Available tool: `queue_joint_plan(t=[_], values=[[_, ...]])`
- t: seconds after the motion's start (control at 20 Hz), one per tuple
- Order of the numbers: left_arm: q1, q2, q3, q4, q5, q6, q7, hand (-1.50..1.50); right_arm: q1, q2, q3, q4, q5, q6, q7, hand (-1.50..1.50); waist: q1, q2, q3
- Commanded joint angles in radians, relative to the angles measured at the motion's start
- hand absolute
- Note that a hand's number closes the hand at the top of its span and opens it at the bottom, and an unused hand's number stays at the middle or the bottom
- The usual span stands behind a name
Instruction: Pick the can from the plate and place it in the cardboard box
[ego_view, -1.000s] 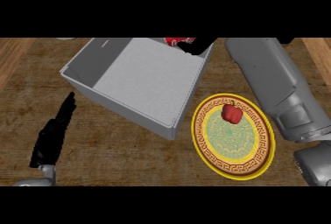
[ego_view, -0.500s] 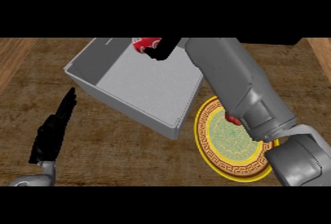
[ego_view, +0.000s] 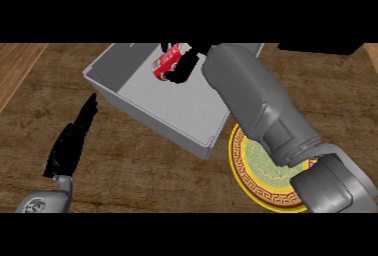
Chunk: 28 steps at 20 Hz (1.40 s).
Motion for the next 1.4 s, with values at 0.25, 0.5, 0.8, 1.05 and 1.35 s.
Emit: queue_joint_plan(t=[0.25, 0.5, 0.8, 1.05, 1.35], values=[[-0.012, -0.021, -0.034, 0.005, -0.032, 0.008, -0.014, 0.00, 0.034, 0.005, -0.012, 0.046, -0.053, -0.032, 0.006, -1.50, 0.047, 0.012, 0.000], [-0.022, -0.024, -0.030, 0.032, -0.011, -0.015, -0.013, 0.00, 0.081, 0.005, -0.126, 0.006, -0.190, -0.111, -0.057, -1.50, 0.044, 0.009, 0.002], [-0.016, -0.022, -0.008, 0.013, -0.017, 0.012, -0.010, 0.00, 0.046, 0.001, -0.291, -0.025, -0.339, -0.145, -0.057, -1.50, 0.010, 0.010, 0.003], [0.011, -0.023, -0.008, 0.010, -0.009, 0.003, -0.022, 0.00, 0.076, -0.081, -0.388, -0.035, -0.428, -0.100, -0.110, -1.50, -0.003, 0.011, 0.003], [0.024, -0.005, 0.013, -0.008, 0.006, -0.008, -0.022, 0.00, 0.106, -0.266, -0.434, -0.011, -0.455, -0.046, -0.091, -1.50, -0.008, 0.011, 0.003]])
